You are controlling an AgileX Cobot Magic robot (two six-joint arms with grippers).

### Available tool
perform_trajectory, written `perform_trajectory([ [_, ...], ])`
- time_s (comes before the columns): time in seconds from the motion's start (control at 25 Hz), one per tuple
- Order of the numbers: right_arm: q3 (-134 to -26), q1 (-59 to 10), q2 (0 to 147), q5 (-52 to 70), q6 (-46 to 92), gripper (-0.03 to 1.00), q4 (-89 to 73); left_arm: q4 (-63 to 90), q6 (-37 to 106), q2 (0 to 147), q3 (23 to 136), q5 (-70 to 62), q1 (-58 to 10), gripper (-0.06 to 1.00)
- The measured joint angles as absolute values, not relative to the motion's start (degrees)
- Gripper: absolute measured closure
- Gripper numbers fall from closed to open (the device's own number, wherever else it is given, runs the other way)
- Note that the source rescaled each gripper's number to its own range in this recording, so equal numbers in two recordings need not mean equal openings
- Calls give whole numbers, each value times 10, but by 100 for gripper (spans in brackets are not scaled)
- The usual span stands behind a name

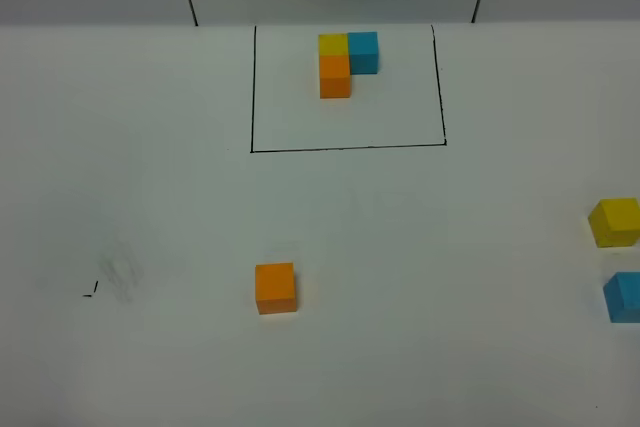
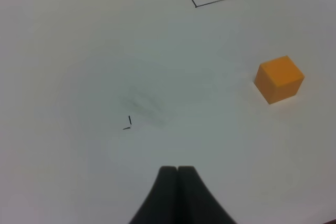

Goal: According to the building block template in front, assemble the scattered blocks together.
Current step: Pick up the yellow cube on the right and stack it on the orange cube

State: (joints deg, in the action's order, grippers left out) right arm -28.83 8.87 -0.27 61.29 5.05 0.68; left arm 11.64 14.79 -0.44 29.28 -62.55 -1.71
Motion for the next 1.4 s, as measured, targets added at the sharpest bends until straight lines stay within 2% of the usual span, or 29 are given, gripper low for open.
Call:
perform_trajectory([
  [1.4,-288,89,-3,613,51,96,7,116,148,-4,293,-625,-17,94],
])
